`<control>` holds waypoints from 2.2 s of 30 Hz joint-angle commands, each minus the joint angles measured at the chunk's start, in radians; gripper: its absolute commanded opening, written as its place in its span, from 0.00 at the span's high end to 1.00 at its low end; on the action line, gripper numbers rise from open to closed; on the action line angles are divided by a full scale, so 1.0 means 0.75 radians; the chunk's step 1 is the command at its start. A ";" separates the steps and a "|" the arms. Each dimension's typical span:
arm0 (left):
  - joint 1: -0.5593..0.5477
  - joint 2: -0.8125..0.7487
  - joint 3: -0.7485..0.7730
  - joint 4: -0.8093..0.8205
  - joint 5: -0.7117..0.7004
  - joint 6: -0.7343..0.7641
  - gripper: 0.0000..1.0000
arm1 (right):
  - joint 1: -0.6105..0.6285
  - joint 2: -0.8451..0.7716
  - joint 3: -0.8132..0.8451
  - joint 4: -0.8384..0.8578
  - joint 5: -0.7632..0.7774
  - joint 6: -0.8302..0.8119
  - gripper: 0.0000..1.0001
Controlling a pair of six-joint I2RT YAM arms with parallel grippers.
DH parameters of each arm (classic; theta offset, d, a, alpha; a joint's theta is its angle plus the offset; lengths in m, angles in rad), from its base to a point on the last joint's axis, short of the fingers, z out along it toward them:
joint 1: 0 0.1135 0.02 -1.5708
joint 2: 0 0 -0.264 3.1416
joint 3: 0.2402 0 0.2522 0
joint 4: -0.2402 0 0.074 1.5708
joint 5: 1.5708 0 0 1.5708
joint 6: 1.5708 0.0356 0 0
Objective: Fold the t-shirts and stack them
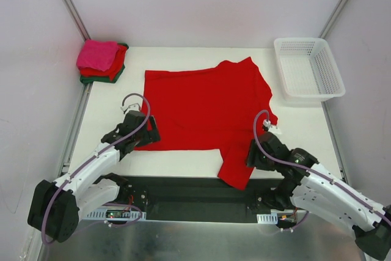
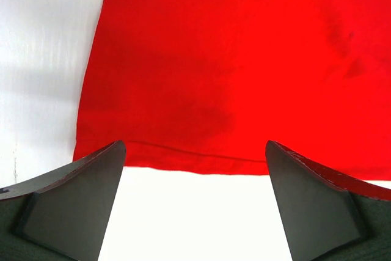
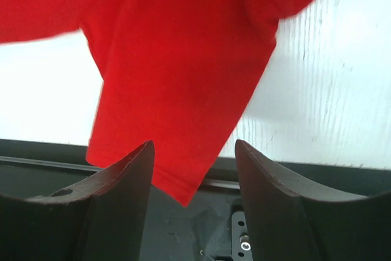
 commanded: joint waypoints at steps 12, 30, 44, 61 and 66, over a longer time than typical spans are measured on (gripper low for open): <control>0.301 0.003 0.024 -0.056 0.126 0.047 0.01 | 0.548 0.064 -0.105 -0.084 0.228 0.577 0.40; 0.305 0.103 0.024 -0.070 0.103 0.060 0.01 | 0.937 0.283 0.026 -0.207 0.335 0.908 0.36; 0.307 0.154 0.036 -0.068 0.130 0.057 0.01 | 1.015 0.500 0.010 -0.086 0.286 0.967 0.39; 0.307 0.177 0.046 -0.070 0.146 0.064 0.27 | 1.017 0.508 -0.011 -0.080 0.292 0.984 0.43; 0.307 0.181 0.050 -0.070 0.142 0.064 0.28 | 1.017 0.520 0.003 -0.084 0.296 0.974 0.53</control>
